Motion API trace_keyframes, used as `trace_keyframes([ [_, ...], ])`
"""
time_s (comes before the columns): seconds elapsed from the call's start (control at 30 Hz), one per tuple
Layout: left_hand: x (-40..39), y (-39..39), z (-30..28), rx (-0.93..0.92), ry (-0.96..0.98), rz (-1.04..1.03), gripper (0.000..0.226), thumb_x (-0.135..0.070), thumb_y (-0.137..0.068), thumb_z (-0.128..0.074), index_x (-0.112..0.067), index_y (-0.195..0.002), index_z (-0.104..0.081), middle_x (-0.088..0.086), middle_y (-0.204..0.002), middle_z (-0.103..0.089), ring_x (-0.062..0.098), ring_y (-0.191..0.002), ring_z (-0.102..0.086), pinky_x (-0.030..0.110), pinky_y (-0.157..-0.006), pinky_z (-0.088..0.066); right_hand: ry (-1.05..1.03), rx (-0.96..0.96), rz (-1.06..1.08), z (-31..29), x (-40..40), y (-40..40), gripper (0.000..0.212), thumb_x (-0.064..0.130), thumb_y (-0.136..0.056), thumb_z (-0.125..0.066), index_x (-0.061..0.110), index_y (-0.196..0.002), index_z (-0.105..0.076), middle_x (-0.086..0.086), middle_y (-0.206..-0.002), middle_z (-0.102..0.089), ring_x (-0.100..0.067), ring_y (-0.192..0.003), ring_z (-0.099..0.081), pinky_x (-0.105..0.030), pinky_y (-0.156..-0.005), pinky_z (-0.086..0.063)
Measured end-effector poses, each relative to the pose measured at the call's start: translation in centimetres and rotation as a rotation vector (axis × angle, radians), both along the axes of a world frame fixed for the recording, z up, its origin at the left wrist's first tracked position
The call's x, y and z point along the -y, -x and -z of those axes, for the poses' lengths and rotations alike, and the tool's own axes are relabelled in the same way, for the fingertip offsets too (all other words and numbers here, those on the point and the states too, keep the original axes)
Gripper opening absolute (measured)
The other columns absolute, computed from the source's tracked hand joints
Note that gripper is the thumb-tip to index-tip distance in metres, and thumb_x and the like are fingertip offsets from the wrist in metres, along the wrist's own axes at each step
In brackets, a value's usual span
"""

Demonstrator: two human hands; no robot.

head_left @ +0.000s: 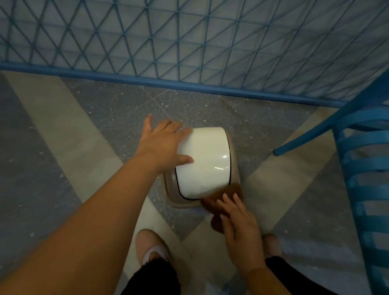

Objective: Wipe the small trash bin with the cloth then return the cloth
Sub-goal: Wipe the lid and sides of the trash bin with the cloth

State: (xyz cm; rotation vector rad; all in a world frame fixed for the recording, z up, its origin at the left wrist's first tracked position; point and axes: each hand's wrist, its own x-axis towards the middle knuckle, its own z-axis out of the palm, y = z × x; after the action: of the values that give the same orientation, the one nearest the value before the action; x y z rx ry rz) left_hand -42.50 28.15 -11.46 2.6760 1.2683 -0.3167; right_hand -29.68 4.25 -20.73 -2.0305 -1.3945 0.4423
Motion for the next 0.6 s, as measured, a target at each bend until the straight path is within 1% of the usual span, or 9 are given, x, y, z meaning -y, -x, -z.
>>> trace_keyframes([
  [0.07, -0.1, -0.1, 0.1, 0.012, 0.03, 0.026, 0.081, -0.07, -0.08, -0.049, -0.038, -0.148, -0.02, -0.009, -0.155, -0.027, 0.016, -0.144, -0.016, 0.056, -0.114, 0.012, -0.064, -0.067, 0.118, -0.5, -0.5, 1.2, 0.039, 0.03, -0.092, -0.041, 0.031, -0.128, -0.055, 0.012, -0.138, -0.052, -0.011, -0.138, -0.036, -0.035, -0.106, -0.037],
  [0.17, -0.4, -0.4, 0.1, -0.001, 0.046, 0.009, 0.086, -0.076, -0.074, -0.05, -0.039, -0.147, -0.023, -0.01, -0.151, -0.034, 0.015, -0.143, -0.02, 0.058, -0.112, 0.014, -0.063, -0.101, 0.154, 0.0, -1.4, 2.8, 0.039, 0.033, -0.092, -0.04, 0.029, -0.128, -0.056, 0.015, -0.138, -0.049, -0.005, -0.137, -0.032, -0.028, -0.11, -0.034],
  [0.23, -0.4, -0.7, 0.0, -0.023, 0.045, 0.018, 0.087, -0.074, -0.073, -0.053, -0.038, -0.147, -0.024, -0.01, -0.15, -0.036, 0.015, -0.143, -0.021, 0.058, -0.111, 0.015, -0.01, -0.134, 0.208, 0.6, -2.2, 4.3, 0.044, 0.039, -0.091, -0.036, 0.025, -0.126, -0.059, 0.017, -0.135, -0.048, -0.001, -0.135, -0.03, -0.032, -0.11, -0.036],
  [0.27, -0.4, -0.8, 0.0, -0.028, 0.045, 0.019, 0.087, -0.073, -0.074, -0.054, -0.038, -0.147, -0.024, -0.01, -0.15, -0.036, 0.015, -0.143, -0.021, 0.059, -0.111, 0.015, 0.016, -0.152, 0.225, 0.7, -2.8, 5.3, 0.047, 0.041, -0.09, -0.035, 0.024, -0.126, -0.06, 0.014, -0.135, -0.05, 0.0, -0.133, -0.03, -0.035, -0.11, -0.037],
  [0.3, -0.4, -0.8, 0.0, -0.031, 0.046, 0.017, 0.086, -0.071, -0.074, -0.055, -0.038, -0.147, -0.023, -0.01, -0.15, -0.036, 0.016, -0.143, -0.021, 0.059, -0.111, 0.014, 0.031, -0.155, 0.205, 0.7, -3.4, 6.4, 0.047, 0.041, -0.09, -0.035, 0.024, -0.125, -0.061, 0.01, -0.134, -0.053, -0.003, -0.132, -0.033, -0.036, -0.109, -0.038],
  [0.37, -0.5, -0.7, 0.0, -0.044, 0.044, 0.021, 0.085, -0.068, -0.076, -0.056, -0.038, -0.148, -0.022, -0.01, -0.151, -0.034, 0.016, -0.143, -0.02, 0.059, -0.111, 0.014, 0.028, -0.109, 0.067, 0.6, -4.5, 8.6, 0.044, 0.036, -0.089, -0.038, 0.024, -0.123, -0.063, 0.003, -0.132, -0.058, -0.009, -0.131, -0.039, -0.035, -0.109, -0.038],
  [0.43, -0.7, -0.6, -0.1, -0.067, 0.029, 0.038, 0.084, -0.066, -0.078, -0.056, -0.038, -0.149, -0.019, -0.011, -0.153, -0.031, 0.017, -0.144, -0.018, 0.059, -0.11, 0.015, 0.01, -0.052, -0.068, 0.9, -4.9, 9.2, 0.04, 0.03, -0.089, -0.041, 0.024, -0.122, -0.063, 0.004, -0.132, -0.059, -0.011, -0.129, -0.037, -0.03, -0.109, -0.035],
  [0.53, -0.8, -0.6, -0.3, -0.094, 0.01, 0.065, 0.085, -0.066, -0.079, -0.055, -0.038, -0.149, -0.016, -0.011, -0.155, -0.028, 0.018, -0.145, -0.015, 0.058, -0.11, 0.014, 0.037, 0.099, -0.261, 1.9, -3.7, 6.0, 0.037, 0.026, -0.087, -0.043, 0.027, -0.119, -0.062, 0.007, -0.132, -0.06, -0.011, -0.129, -0.036, -0.032, -0.109, -0.033],
  [0.6, -0.8, -0.7, -0.3, -0.105, 0.01, 0.07, 0.085, -0.066, -0.08, -0.054, -0.038, -0.15, -0.015, -0.01, -0.155, -0.026, 0.018, -0.146, -0.013, 0.058, -0.111, 0.014, 0.031, 0.172, -0.318, 2.4, -2.4, 2.6, 0.038, 0.02, -0.082, -0.045, 0.026, -0.114, -0.063, 0.005, -0.13, -0.061, -0.013, -0.13, -0.036, -0.033, -0.107, -0.028],
])
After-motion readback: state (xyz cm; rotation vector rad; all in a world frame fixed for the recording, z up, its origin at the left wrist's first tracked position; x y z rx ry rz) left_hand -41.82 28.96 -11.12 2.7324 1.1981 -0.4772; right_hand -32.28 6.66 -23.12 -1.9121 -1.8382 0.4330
